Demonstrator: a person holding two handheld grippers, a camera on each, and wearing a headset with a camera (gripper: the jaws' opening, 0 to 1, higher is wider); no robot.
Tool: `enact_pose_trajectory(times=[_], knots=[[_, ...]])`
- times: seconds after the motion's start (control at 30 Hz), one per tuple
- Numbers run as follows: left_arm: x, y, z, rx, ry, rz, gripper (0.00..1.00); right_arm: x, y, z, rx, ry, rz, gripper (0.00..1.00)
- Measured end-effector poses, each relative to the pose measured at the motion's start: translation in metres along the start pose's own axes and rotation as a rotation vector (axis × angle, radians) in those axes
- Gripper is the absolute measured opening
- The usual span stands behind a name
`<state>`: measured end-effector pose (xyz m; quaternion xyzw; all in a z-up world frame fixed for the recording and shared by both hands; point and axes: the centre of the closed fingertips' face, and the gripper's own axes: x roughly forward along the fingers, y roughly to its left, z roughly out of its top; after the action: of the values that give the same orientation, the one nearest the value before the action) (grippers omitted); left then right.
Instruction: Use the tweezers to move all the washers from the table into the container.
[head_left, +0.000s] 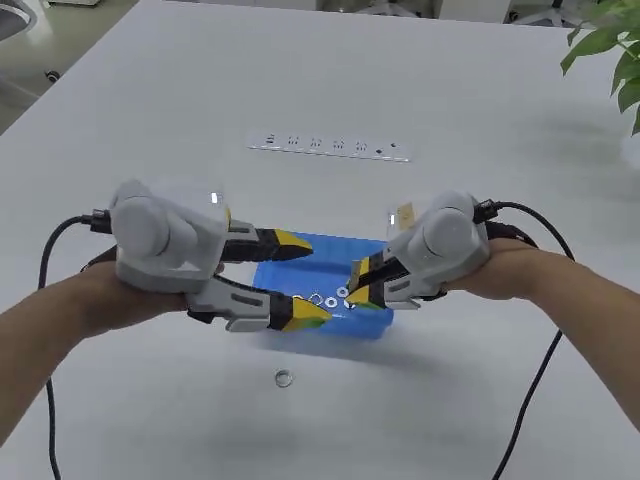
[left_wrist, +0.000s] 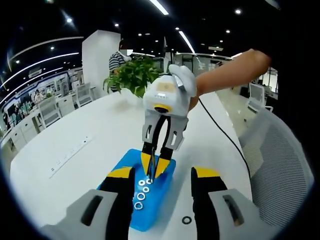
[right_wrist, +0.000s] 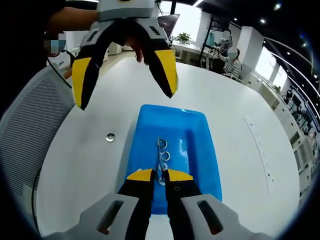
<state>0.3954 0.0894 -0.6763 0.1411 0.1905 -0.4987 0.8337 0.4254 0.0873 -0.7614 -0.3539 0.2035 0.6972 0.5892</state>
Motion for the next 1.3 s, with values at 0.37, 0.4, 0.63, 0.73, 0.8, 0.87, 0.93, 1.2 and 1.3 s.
enact_pose_trajectory(times=[0.37, 0.4, 0.63, 0.73, 0.8, 0.87, 0.93, 1.2, 1.3], knots=[[0.021, 0.01, 0.001, 0.053, 0.046, -0.01, 0.29, -0.002, 0.002, -0.001, 0.0, -0.005, -0.002, 0.1], [0.021, 0.011, 0.001, 0.053, 0.046, -0.011, 0.28, -0.002, 0.002, -0.002, 0.0, -0.005, -0.003, 0.1], [0.034, 0.012, 0.0, 0.069, 0.065, -0.03, 0.21, -0.002, 0.002, -0.001, 0.003, -0.008, -0.005, 0.1], [0.036, 0.008, 0.002, 0.068, 0.059, -0.053, 0.19, -0.002, 0.002, -0.001, 0.002, -0.008, -0.006, 0.1], [0.039, 0.006, 0.004, 0.073, 0.058, -0.067, 0.19, -0.002, 0.002, -0.001, 0.002, -0.009, -0.007, 0.1], [0.041, 0.006, 0.002, 0.09, 0.07, -0.072, 0.15, -0.002, 0.002, -0.001, 0.002, -0.011, -0.007, 0.1], [0.043, 0.005, 0.002, 0.091, 0.07, -0.08, 0.13, -0.002, 0.002, -0.001, 0.002, -0.011, -0.007, 0.1], [0.049, 0.002, -0.002, 0.116, 0.091, -0.098, 0.1, -0.002, 0.002, -0.001, 0.001, -0.013, -0.008, 0.1], [0.049, 0.003, -0.002, 0.117, 0.092, -0.098, 0.09, -0.002, 0.002, -0.001, -0.001, -0.013, -0.007, 0.1]])
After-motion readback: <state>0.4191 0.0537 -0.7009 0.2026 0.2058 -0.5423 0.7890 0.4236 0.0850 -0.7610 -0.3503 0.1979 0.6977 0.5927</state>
